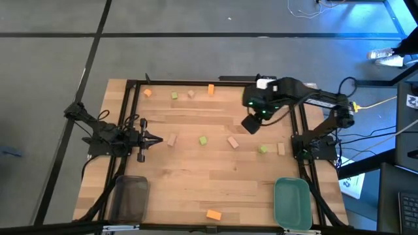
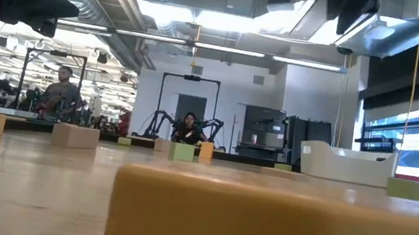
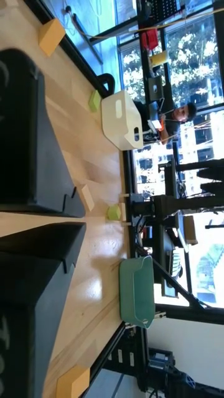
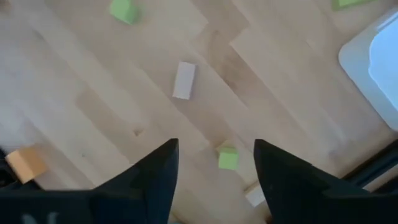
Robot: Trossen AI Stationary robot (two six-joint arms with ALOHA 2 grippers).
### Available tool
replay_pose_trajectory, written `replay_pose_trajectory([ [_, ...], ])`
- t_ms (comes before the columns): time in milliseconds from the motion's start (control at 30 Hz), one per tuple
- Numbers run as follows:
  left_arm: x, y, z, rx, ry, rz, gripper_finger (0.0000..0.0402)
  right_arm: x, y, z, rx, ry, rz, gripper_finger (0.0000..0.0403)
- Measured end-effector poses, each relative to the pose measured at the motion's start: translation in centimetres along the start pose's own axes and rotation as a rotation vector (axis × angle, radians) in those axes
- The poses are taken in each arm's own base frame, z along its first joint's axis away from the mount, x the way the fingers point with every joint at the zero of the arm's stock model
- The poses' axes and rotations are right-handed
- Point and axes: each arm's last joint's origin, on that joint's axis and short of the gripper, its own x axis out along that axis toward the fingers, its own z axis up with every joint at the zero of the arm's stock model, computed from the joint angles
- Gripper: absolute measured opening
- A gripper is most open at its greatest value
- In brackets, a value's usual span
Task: Sort & place blocks by color
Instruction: Put the center brown block into the white bin
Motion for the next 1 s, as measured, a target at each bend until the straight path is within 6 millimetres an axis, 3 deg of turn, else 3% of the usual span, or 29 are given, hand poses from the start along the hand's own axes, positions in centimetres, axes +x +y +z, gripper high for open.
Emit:
replay_pose_trajectory([
  [533,0.0,0.0,0.0,-0.002,-0.002,0.000,0.0012,12.1,3.7,5.1,-0.104,0.278,-0.099,0.0204],
  [1000,0.0,0.0,0.0,-0.005,-0.005,0.001,0.0006,19.1,5.2,6.6,-0.067,0.365,-0.104,0.0204],
])
